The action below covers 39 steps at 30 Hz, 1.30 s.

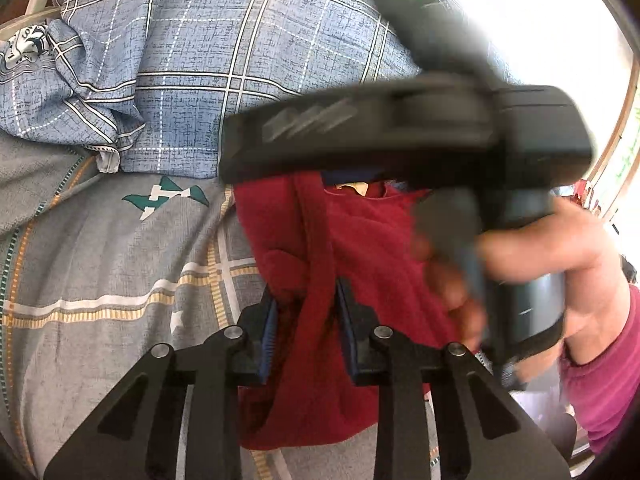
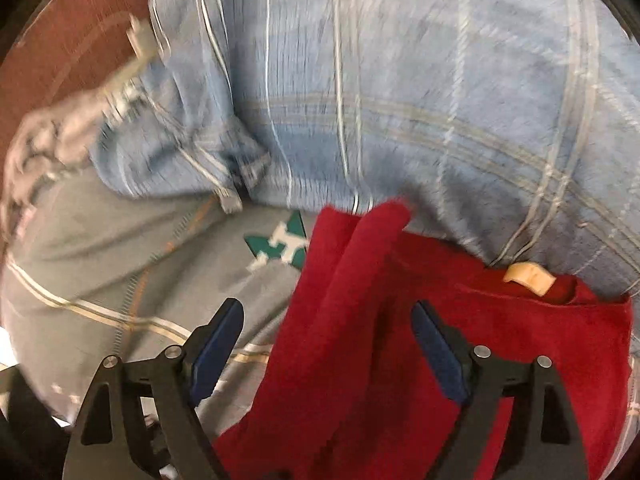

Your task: Fold small clothes

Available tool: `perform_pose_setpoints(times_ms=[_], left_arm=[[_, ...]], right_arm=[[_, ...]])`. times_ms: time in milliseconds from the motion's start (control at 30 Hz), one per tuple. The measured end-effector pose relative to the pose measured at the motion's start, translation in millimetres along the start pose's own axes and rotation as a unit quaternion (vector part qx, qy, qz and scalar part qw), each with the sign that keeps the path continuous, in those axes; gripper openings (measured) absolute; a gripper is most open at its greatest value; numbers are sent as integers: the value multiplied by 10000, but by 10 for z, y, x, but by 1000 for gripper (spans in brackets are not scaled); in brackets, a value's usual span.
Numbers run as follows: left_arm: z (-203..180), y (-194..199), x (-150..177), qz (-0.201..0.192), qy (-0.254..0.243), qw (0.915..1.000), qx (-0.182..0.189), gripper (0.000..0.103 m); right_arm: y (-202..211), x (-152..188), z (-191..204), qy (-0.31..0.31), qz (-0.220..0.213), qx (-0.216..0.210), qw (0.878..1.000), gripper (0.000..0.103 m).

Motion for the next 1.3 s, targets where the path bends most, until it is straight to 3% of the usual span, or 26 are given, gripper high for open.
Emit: perform_pose_setpoints(times_ms=[33, 100, 133, 167, 200, 267, 300, 533, 567, 600, 667, 767, 1000, 1300], left_arm=[[3, -4, 5, 10, -13, 10000, -10, 24], [1, 6, 19, 43, -39, 9999, -83, 25], [10, 9, 21, 73, -27, 9999, -116, 26], [22, 36, 23, 66, 11, 9999, -123, 34], [33, 63, 26, 59, 51, 9999, -139, 51], [75, 118, 42, 35, 144, 9995, -276, 74], [102, 134, 47, 4, 196, 9993, -317, 80], [86, -15, 149, 171, 252, 9990, -328, 80], [52, -42, 166, 207, 187, 9991, -326, 74], [16, -75, 185, 237, 102, 9992, -311, 53], [-122, -108, 237, 398, -53, 9989, -225, 28], [-293, -59, 198, 285, -93, 9994, -181, 20], [-798, -39, -5, 243, -442, 9987, -84, 17], [-1625, -336, -141, 381, -1136, 9928, 59, 15]], right_arm=[[-95, 23, 16, 85, 135, 93, 9998, 75], [-158, 55, -16, 185, 180, 318, 9992, 20], [-144, 67, -50, 190, 106, 368, 9991, 19], [-113, 73, -75, 170, 14, 361, 9992, 18], [-65, 78, -92, 168, -94, 314, 9993, 18], [50, 98, -137, 196, -292, 246, 9991, 17], [92, 105, -155, 190, -344, 214, 9990, 17], [324, 133, -291, 68, -559, -79, 9984, 17], [335, 120, -307, 58, -577, -89, 9983, 17], [356, 125, -342, 38, -601, -101, 9981, 17], [406, 138, -375, 13, -633, -137, 9979, 17], [561, 155, -467, 58, -709, -85, 9974, 17], [935, 201, -790, 93, -924, 219, 9954, 16], [1318, 391, -1581, -366, -1085, 577, 9917, 14]])
Point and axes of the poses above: each gripper's, at about its wrist camera, not at the fingertips, and y roughly against the way its jaws point, z to its left, x to its underside, the point moved 8 cm from there along -y, roughly the way its jaws point, and after that the axes turned 4 degrees about z, right-handed, at the moved point
